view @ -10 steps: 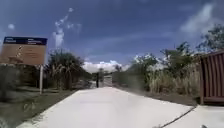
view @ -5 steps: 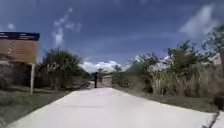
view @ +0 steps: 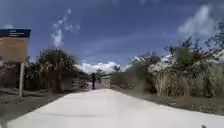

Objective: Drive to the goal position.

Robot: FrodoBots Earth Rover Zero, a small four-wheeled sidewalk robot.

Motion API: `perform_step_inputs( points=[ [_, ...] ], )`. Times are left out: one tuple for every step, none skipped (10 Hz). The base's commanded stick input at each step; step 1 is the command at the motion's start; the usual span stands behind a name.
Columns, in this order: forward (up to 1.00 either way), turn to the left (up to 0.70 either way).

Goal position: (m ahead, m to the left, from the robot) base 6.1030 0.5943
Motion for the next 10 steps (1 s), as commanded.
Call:
perform_step_inputs(
  points=[
    [0.85, 0.04],
    [0.85, 0.04],
    [0.85, 0.04],
    [0.85, 0.04],
    [0.85, 0.04],
    [0.85, 0.04],
    [0.85, 0.04],
    [0.85, 0.04],
    [0.85, 0.04],
    [0.85, 0.04]
  ],
)
